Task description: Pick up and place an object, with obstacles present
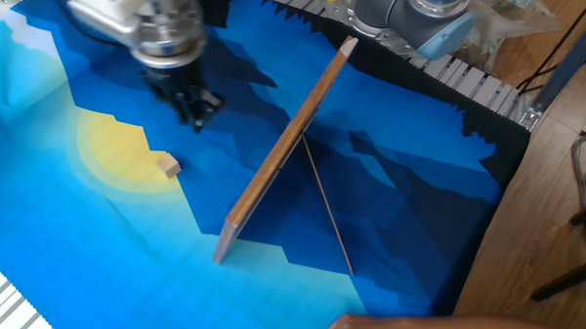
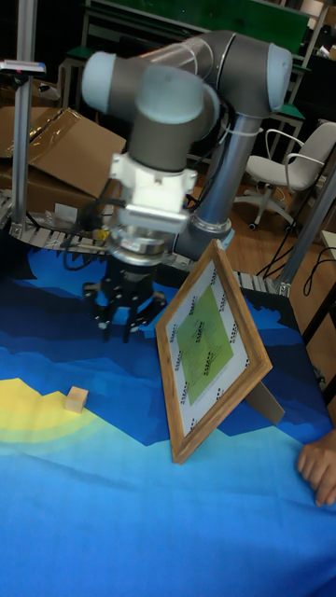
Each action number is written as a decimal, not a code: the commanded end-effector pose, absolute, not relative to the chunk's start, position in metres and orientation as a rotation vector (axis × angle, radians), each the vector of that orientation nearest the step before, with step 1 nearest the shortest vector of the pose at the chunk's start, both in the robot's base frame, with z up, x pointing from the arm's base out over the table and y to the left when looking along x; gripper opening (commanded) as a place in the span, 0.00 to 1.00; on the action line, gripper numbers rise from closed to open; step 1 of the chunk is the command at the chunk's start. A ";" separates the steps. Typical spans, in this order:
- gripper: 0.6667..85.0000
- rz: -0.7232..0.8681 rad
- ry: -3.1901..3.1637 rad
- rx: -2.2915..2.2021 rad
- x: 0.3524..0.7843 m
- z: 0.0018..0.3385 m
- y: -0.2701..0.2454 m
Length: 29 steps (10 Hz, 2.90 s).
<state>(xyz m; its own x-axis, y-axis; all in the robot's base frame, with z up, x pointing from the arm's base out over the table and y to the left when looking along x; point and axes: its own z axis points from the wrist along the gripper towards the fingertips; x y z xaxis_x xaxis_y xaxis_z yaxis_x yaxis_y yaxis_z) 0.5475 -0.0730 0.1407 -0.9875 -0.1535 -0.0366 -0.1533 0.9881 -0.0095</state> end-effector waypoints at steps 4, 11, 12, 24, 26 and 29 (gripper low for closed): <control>0.46 0.028 3.006 -0.394 0.580 0.072 -0.123; 0.54 0.113 3.006 -0.018 0.586 0.079 -0.111; 0.54 0.131 2.992 0.020 0.590 0.080 -0.109; 0.57 0.154 2.967 0.042 0.587 0.029 -0.103; 0.56 0.147 2.967 0.034 0.582 0.023 -0.105; 0.56 0.139 2.955 0.030 0.580 0.015 -0.107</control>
<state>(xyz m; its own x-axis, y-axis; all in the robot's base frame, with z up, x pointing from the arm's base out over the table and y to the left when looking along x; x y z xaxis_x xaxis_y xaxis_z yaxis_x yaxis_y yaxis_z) 0.5817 -0.1066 0.0211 -0.9853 0.0214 -0.1694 0.0063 0.9960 0.0888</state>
